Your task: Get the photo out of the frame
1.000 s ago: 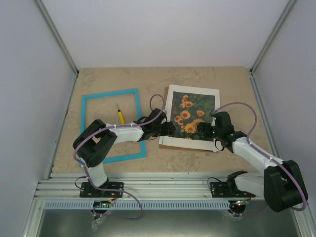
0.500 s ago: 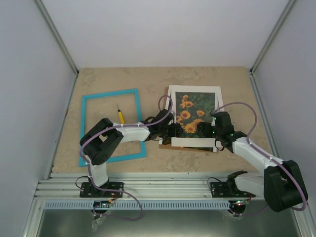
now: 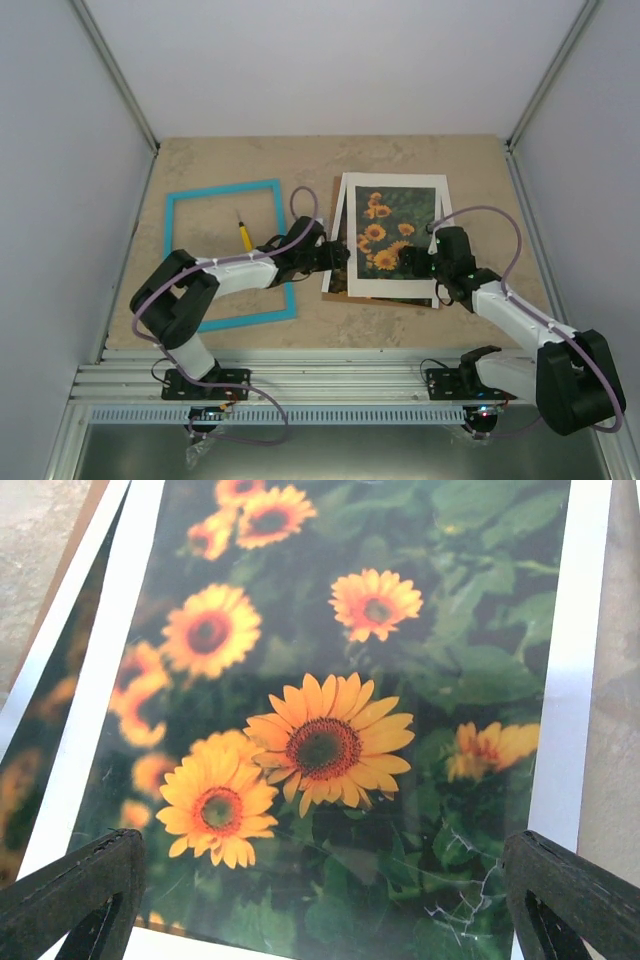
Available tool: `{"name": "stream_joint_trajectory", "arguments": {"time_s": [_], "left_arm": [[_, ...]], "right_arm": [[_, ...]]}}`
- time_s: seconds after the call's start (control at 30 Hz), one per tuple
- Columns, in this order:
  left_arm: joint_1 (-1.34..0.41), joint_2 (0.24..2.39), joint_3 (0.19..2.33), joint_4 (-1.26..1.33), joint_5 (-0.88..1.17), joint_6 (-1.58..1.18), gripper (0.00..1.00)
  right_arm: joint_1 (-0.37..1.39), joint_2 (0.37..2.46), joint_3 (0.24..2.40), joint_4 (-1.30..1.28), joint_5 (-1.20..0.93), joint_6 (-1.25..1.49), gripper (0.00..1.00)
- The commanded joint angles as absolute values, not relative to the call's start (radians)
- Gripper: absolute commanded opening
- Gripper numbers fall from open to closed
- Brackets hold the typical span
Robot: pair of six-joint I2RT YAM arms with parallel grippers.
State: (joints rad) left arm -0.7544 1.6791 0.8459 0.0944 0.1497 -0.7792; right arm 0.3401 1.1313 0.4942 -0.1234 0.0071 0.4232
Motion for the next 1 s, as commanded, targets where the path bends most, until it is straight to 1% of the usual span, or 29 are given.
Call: {"name": "stream_joint_trajectory", "arguments": {"time_s": [0.0, 0.13, 0.33, 0.5, 0.97], "left_arm": [[-0.690, 1.618, 0.780, 0.125, 0.154, -0.785, 0.76], [-0.637, 1.605, 0.747, 0.141, 0.194, -0.785, 0.76], [-0.620, 1.622, 0.743, 0.145, 0.205, -0.771, 0.77], [-0.614, 1.677, 0.773, 0.148, 0.248, -0.763, 0.76], [-0.614, 1.771, 0.863, 0.143, 0.302, -0.751, 0.74]], "right_arm": [[0.345, 1.119, 0.477, -0.044, 0.002, 0.369, 0.98], [0.345, 1.110, 0.455, -0.005, -0.031, 0.365, 0.98], [0.345, 1.093, 0.404, 0.078, -0.049, 0.365, 0.98], [0.347, 1.085, 0.363, 0.145, -0.082, 0.373, 0.98], [0.361, 1.096, 0.345, 0.189, -0.116, 0.369, 0.98]]}}
